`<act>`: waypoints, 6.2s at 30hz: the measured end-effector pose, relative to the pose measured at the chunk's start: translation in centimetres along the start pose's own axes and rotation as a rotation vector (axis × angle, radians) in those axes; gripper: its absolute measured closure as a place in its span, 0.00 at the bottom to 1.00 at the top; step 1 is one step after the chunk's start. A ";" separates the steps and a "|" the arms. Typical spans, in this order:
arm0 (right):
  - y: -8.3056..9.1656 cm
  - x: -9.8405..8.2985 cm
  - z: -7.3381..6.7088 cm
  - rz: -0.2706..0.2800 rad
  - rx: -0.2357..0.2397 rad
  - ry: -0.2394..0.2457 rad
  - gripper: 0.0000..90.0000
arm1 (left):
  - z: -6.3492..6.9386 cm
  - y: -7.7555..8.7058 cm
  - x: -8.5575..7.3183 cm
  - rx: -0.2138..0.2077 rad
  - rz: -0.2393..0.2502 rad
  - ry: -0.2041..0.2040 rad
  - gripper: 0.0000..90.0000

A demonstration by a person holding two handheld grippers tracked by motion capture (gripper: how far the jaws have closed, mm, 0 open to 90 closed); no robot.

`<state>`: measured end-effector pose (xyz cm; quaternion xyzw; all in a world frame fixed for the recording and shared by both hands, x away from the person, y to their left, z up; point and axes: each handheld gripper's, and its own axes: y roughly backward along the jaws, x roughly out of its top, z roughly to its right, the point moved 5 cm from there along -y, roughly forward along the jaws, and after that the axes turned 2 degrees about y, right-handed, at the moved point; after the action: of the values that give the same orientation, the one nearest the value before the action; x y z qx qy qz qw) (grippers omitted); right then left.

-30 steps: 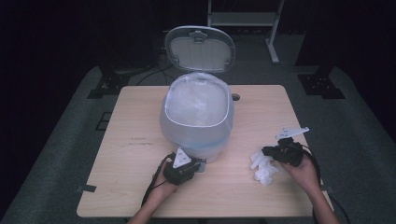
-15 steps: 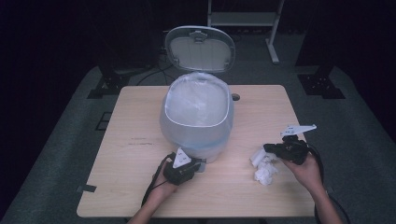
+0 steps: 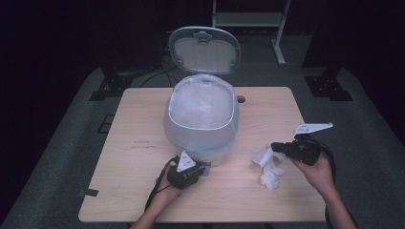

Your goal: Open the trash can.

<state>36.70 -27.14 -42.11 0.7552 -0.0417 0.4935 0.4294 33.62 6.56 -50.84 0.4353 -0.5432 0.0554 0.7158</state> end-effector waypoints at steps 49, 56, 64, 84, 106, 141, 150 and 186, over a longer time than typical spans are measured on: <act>5.5 6.3 -4.4 0.106 0.101 0.061 0.96 | 0.0 0.0 0.0 0.004 -0.005 -0.017 0.80; 6.3 7.3 -4.9 0.128 0.101 0.076 0.96 | 0.0 0.0 0.0 0.005 -0.006 -0.018 0.80; 7.4 8.5 -5.4 0.147 0.122 0.080 0.96 | 0.1 0.0 0.0 0.002 -0.007 -0.015 0.80; 9.3 11.9 -6.7 0.176 0.147 0.103 0.96 | 0.1 0.0 0.0 0.002 -0.006 -0.015 0.79; 11.5 15.2 -7.3 0.223 0.163 0.109 0.96 | 0.0 0.0 0.0 0.003 -0.006 -0.017 0.79; 12.9 21.4 -8.8 0.226 0.149 0.154 0.96 | 0.0 0.0 0.0 0.004 -0.009 -0.018 0.79; 12.8 23.0 -9.7 0.224 0.148 0.177 0.96 | 0.0 0.0 0.0 0.003 -0.009 -0.017 0.79; 8.3 27.1 -12.3 0.167 0.190 0.220 0.96 | 0.0 0.1 0.0 -0.001 -0.012 -0.015 0.79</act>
<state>37.73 -14.04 -14.10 0.7278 -0.0102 0.6088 0.3156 33.57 6.61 -50.84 0.4388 -0.5458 0.0476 0.7122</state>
